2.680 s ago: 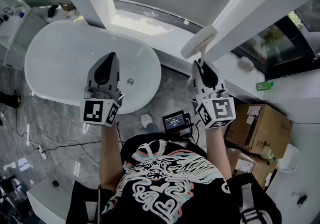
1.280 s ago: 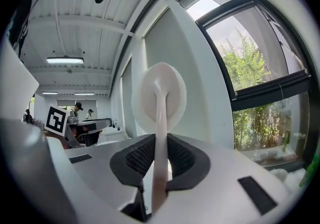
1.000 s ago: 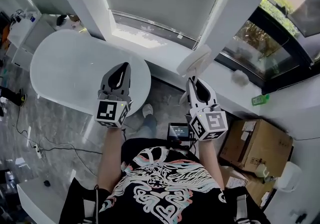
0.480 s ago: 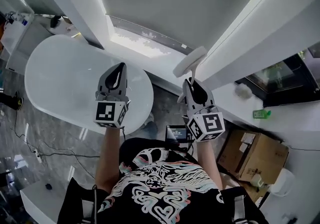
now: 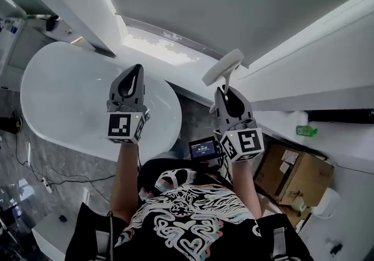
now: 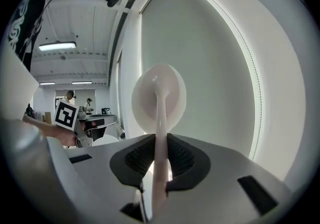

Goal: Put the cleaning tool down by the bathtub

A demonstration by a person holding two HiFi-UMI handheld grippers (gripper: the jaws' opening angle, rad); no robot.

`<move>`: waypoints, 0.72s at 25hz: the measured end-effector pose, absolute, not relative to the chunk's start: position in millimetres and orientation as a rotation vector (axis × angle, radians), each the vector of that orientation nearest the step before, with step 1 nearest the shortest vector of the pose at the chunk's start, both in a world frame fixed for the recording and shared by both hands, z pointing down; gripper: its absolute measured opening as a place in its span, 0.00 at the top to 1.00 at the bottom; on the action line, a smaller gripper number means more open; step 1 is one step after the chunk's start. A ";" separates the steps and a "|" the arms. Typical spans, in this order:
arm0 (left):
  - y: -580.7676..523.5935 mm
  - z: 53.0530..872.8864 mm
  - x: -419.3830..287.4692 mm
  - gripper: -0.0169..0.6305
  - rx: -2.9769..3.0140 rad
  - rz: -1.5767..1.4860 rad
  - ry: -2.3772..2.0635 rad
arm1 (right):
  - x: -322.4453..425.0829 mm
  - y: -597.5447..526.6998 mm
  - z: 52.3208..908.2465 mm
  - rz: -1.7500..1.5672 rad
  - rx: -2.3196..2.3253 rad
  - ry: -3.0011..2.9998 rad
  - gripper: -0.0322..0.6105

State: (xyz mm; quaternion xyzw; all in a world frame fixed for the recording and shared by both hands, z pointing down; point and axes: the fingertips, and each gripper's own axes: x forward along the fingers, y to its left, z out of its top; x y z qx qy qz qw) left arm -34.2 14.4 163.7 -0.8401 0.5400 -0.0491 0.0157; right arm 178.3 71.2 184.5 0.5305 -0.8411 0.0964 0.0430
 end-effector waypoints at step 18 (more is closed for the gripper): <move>-60.4 206.1 -57.6 0.95 -2.573 -0.246 1.815 | 145.1 -26.2 229.3 0.287 1.364 -2.621 0.83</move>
